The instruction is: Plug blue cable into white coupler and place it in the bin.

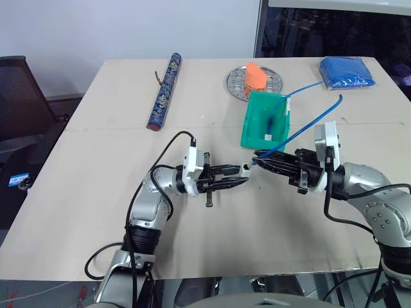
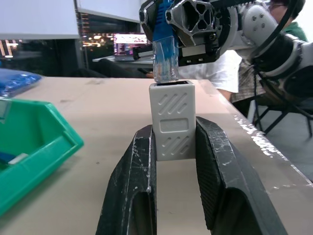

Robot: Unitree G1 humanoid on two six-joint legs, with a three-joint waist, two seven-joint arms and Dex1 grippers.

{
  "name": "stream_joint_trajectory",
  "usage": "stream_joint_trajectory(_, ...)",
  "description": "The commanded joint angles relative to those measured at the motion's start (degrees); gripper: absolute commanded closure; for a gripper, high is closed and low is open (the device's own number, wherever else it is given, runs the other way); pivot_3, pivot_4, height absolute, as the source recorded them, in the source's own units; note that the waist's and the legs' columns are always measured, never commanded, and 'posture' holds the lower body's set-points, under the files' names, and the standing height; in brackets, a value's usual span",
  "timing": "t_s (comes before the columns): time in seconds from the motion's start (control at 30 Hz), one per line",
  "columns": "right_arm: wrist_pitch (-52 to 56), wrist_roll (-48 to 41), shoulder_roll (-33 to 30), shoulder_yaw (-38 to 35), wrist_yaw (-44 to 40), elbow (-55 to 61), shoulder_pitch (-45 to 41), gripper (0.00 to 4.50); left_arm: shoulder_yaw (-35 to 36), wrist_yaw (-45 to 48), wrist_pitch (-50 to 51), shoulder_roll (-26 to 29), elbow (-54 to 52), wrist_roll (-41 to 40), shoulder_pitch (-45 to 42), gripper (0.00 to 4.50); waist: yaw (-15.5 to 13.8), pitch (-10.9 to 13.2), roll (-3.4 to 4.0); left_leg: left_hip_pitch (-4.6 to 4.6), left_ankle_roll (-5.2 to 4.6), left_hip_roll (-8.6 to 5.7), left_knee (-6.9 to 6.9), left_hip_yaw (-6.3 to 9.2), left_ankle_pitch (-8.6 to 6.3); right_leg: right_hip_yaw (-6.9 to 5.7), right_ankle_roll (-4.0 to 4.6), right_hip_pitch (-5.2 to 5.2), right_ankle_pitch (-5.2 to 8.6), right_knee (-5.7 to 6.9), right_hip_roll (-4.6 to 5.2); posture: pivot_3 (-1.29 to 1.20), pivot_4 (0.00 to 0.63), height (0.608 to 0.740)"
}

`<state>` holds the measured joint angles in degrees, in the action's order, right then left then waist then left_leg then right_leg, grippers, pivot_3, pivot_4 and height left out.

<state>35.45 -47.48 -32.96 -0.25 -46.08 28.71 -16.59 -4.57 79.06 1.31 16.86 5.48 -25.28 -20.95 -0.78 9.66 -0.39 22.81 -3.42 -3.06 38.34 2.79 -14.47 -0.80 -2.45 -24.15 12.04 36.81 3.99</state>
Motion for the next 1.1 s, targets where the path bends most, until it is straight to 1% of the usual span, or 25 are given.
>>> stream_joint_trajectory(0.03, -1.5, 2.3, -1.7, 1.0, -2.3, 1.7, -1.1, 4.5, 0.3, 0.9, -0.1, 0.5, 0.6, -2.0, -1.6, 3.99, 0.0, 0.0, 0.0, 0.0, 0.0, 0.0, 0.0, 0.0, 0.0, 0.0, 0.0, 0.0, 0.0, 0.0, 0.0, 0.0, 0.15, 0.74)
stream_joint_trajectory(0.37, -3.4, 6.1, -1.8, 3.7, -3.7, 2.1, -1.2, 4.5, -0.3, 1.1, -0.2, 0.6, 2.4, -1.5, -2.7, 3.99, 0.0, 0.0, -0.01, 0.0, 0.0, 0.0, 0.0, 0.01, 0.0, -0.01, 0.0, 0.0, 0.0, 0.0, 0.01, 0.0, 0.15, 0.74)
stream_joint_trajectory(0.63, -5.2, 7.7, 0.0, 3.9, -4.0, 0.6, -3.2, 4.5, -1.4, 1.7, 1.3, 1.7, 1.9, -1.4, -2.3, 3.99, 0.0, 0.0, 0.0, 0.0, 0.0, 0.0, 0.0, 0.02, 0.0, -0.01, 0.0, 0.0, 0.0, 0.0, 0.01, 0.0, 0.15, 0.74)
stream_joint_trajectory(1.1, -8.8, 15.7, -4.4, 6.9, -8.8, -1.1, -1.8, 4.5, -2.3, 2.1, 1.5, 2.9, 1.4, -1.5, -2.2, 3.99, 0.0, 0.0, -0.01, 0.01, 0.0, 0.0, -0.01, 0.03, 0.0, -0.01, 0.0, 0.0, 0.0, -0.03, 0.02, 0.0, 0.15, 0.74)
